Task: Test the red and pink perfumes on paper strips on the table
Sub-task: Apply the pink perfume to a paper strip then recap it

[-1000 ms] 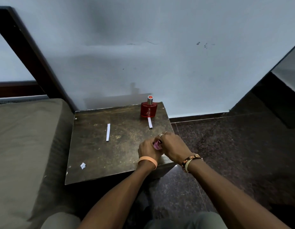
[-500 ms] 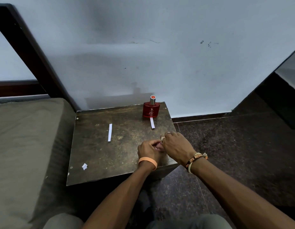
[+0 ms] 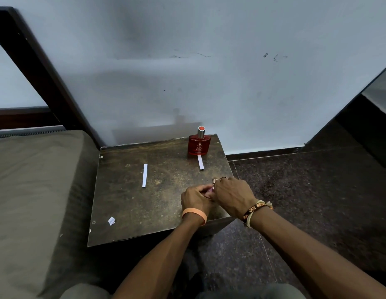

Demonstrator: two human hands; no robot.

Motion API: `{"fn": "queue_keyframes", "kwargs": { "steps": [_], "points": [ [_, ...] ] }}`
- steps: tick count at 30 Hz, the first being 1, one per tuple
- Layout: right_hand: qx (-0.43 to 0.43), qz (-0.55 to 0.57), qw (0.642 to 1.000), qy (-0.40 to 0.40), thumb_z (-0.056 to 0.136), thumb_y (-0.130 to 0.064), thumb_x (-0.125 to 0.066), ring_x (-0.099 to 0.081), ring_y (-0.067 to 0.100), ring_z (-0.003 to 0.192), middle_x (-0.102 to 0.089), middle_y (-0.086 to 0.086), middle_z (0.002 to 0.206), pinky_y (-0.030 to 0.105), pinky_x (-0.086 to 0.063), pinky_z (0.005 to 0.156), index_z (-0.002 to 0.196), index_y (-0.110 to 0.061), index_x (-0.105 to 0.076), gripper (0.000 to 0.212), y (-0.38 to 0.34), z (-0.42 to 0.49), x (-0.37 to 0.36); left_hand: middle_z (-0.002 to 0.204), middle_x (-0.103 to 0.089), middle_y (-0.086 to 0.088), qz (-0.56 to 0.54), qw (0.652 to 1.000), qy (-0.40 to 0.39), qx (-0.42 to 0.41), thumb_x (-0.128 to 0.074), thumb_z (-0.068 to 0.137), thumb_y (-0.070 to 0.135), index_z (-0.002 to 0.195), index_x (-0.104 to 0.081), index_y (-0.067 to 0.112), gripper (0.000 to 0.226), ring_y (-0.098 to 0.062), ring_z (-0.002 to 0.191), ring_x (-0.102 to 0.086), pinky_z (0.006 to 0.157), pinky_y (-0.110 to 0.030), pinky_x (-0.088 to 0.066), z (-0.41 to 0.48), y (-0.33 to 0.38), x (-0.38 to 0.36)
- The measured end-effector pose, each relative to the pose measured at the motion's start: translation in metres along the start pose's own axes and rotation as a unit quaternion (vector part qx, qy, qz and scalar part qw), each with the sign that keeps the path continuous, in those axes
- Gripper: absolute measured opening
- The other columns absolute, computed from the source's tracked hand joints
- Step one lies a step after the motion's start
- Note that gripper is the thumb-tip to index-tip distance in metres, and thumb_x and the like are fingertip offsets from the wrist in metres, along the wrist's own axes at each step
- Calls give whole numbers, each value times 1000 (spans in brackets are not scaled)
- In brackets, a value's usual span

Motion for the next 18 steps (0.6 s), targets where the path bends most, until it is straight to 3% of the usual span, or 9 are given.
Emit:
{"fn": "queue_keyframes", "kwargs": {
  "steps": [3, 7, 11, 13, 18],
  "points": [
    [43, -52, 998, 9, 105, -37, -33, -60, 26, 109, -62, 7, 120, 34, -47, 74, 127, -13, -47, 36, -2, -1, 0, 85, -75, -4, -7, 1000, 3, 4, -79, 72, 14, 94, -76, 13, 22, -8, 72, -67, 73, -19, -55, 0, 0, 1],
    [-22, -54, 998, -1, 102, -55, -26, -67, 25, 95, -69, 6, 104, 32, -40, 61, 112, -14, -58, 53, -3, 1, -3, 72, -72, 12, 9, 1000, -6, 2, -80, 65, 9, 72, -75, 23, 16, -5, 69, -67, 73, -25, -58, -2, 1, 1],
    [-1, -2, 1000, -11, 102, -51, -32, -64, 26, 101, -65, 6, 112, 35, -44, 65, 119, -14, -52, 46, 0, 1, -3, 87, -75, -4, 5, 1000, 1, 4, -74, 75, 11, 95, -76, 15, 21, -8, 71, -64, 74, -20, -55, -2, 3, 2],
    [29, -29, 999, -13, 103, -45, -32, -62, 27, 105, -63, 7, 115, 34, -43, 67, 124, -14, -49, 41, 0, -1, -1, 87, -75, -5, 2, 1000, -2, 5, -77, 72, 12, 96, -75, 12, 23, -7, 70, -63, 69, -16, -52, -2, 4, 2],
    [-41, -8, 999, 5, 99, -59, -30, -67, 25, 94, -68, 5, 103, 33, -43, 60, 116, -16, -55, 52, -2, 1, -6, 86, -75, -2, 22, 1000, 0, 8, -79, 69, 13, 95, -76, 20, 27, -11, 74, -67, 72, -21, -55, -2, 3, 2]
  ]
}}
Point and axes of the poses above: each hand's wrist, its own z-axis towards the middle knuckle, its own x-axis out of the back of the hand, y = z × x, the point moved 2 cm from there along z, towards the middle knuckle
